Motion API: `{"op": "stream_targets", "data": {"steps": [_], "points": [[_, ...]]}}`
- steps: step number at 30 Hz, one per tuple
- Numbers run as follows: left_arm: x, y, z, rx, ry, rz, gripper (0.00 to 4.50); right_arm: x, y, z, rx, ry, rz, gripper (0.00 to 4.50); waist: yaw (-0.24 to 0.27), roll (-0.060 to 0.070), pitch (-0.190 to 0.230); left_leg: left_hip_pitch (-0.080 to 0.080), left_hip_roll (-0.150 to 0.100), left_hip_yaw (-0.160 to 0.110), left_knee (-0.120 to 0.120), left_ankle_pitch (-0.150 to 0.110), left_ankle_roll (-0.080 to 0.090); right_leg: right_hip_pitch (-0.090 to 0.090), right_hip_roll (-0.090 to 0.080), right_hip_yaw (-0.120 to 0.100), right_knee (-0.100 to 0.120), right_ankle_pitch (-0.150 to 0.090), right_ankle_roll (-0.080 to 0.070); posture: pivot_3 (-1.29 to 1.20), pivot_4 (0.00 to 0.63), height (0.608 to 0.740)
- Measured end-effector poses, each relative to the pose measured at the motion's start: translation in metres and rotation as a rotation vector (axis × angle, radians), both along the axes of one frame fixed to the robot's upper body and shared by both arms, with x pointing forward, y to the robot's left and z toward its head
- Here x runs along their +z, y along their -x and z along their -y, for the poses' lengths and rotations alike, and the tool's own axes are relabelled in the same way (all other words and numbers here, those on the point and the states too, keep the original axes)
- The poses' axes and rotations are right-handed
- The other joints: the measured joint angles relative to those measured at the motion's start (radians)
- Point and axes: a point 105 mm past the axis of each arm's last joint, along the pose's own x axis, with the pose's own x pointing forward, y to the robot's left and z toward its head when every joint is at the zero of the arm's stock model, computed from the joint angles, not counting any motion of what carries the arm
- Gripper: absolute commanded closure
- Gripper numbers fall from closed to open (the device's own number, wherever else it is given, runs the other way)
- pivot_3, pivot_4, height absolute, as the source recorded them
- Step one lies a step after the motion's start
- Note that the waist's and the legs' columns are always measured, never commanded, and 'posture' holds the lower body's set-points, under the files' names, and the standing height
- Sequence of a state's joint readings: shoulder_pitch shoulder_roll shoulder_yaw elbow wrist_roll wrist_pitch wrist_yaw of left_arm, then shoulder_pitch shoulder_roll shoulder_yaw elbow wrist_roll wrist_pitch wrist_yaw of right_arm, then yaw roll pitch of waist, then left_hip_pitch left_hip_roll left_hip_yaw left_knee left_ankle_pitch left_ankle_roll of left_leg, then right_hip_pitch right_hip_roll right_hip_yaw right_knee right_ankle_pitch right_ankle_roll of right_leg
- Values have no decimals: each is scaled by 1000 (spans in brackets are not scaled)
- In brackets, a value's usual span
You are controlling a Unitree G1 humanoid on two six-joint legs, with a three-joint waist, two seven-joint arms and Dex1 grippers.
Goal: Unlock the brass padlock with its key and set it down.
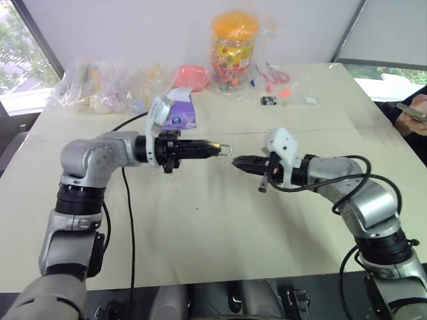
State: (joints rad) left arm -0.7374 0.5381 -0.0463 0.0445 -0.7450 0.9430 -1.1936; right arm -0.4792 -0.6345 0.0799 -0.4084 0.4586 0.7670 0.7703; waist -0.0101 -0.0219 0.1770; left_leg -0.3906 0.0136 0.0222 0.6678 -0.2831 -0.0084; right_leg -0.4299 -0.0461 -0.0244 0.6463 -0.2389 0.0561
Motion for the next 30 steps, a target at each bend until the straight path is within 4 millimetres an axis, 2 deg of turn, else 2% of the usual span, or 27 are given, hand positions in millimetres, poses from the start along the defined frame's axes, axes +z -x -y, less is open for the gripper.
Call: {"op": "stream_targets", "data": {"steps": [4,17,19,21,25,30], "points": [[-6,-2,1,8,-25,41,4500,7,10,-4,33,-32,-29,696,0,0,0,0,0,0,0,0,0,0,0,0,0,0,0,0,150,737],[-8,1,4,-18,-36,56,4500,12,18,-14,67,-99,-104,696,-1,0,0,0,0,0,0,0,0,0,0,0,0,0,0,0,150,737],[-9,1,4,-18,-38,59,4500,15,18,-15,74,-101,-101,1238,-1,0,0,0,0,0,0,0,0,0,0,0,0,0,0,0,150,737],[-9,1,5,-17,-41,62,4500,17,17,-16,75,-102,-96,2014,-1,0,0,0,0,0,0,0,0,0,0,0,0,0,0,0,150,737],[-9,1,5,-16,-40,73,4500,17,17,-18,81,-103,-99,4142,-1,0,0,0,0,0,0,0,0,0,0,0,-1,0,0,0,150,737],[-10,0,5,-12,-44,75,4500,17,18,-21,95,-99,-105,4142,-1,0,0,0,0,0,0,0,0,0,0,0,-1,0,0,0,150,737]]}}
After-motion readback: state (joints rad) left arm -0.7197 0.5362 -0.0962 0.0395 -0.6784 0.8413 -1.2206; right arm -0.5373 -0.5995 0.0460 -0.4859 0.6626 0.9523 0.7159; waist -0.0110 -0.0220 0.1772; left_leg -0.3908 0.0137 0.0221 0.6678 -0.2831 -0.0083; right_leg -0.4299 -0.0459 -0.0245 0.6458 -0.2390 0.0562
